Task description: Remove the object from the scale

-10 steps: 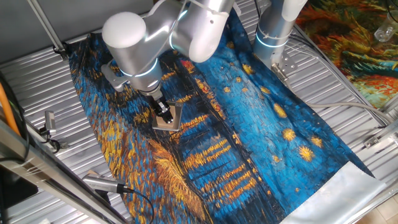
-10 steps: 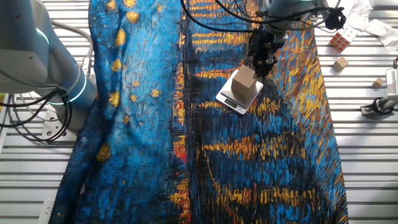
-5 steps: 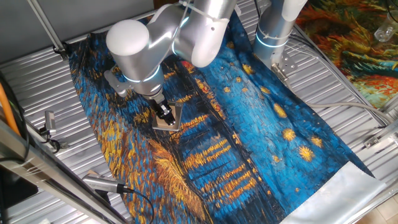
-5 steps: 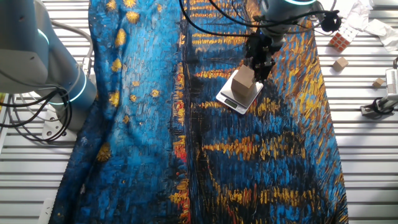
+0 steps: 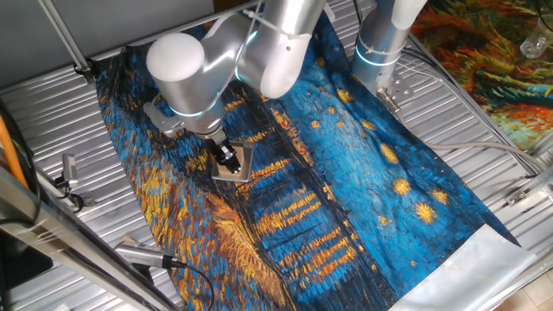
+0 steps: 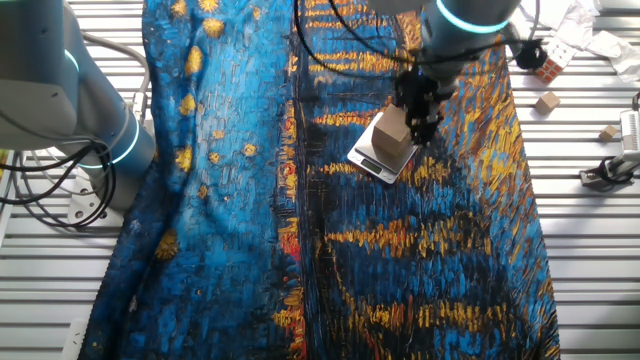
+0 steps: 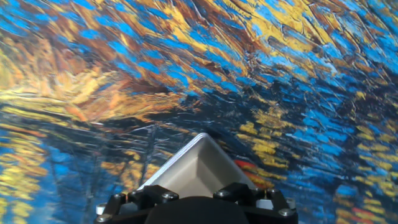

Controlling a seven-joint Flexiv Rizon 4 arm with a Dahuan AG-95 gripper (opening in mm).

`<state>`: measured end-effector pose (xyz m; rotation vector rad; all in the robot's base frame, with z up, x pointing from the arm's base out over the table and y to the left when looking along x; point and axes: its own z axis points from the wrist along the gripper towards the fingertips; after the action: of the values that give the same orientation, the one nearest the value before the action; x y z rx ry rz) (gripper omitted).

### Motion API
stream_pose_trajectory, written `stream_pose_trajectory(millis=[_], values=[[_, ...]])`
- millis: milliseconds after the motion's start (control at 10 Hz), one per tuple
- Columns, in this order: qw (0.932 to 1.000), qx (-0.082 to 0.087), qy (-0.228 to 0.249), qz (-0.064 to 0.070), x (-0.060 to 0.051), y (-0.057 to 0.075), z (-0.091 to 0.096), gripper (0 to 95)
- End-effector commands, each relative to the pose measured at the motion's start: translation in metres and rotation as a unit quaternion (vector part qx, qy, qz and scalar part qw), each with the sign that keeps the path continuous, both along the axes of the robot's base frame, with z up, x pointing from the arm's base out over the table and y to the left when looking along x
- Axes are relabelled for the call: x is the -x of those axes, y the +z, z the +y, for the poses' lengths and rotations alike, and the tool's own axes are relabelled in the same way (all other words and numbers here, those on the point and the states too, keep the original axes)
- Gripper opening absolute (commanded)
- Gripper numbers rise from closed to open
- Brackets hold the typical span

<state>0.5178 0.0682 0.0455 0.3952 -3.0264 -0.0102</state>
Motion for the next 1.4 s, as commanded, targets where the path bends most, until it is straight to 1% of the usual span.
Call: stream_pose_trajectory(millis=[100, 300, 400, 500, 600, 700, 800, 900, 1100, 1400], values=[[1.0, 0.0, 0.0, -0.008, 0.0027, -0.005, -0.0017, 76.0], [0.9999, 0.001, -0.004, -0.01, 0.0027, -0.0059, -0.002, 76.0], [0.9999, 0.001, -0.006, -0.016, 0.0027, -0.0059, -0.002, 76.0], [0.9994, 0.001, -0.024, -0.024, 0.0027, -0.0059, -0.002, 95.0], [0.9987, 0.002, -0.043, -0.027, 0.0026, -0.0058, -0.0021, 95.0], [0.9966, 0.003, -0.075, -0.033, 0.0025, -0.0058, -0.0021, 95.0], [0.9937, 0.006, -0.107, -0.035, 0.0019, -0.0055, -0.0024, 95.0], [0.9927, 0.016, -0.114, -0.035, 0.0015, -0.0054, -0.0025, 95.0], [0.9903, 0.048, -0.124, -0.039, 0.0014, -0.0054, -0.0025, 95.0], [0.9879, 0.051, -0.143, -0.032, 0.0014, -0.0053, -0.0026, 95.0]])
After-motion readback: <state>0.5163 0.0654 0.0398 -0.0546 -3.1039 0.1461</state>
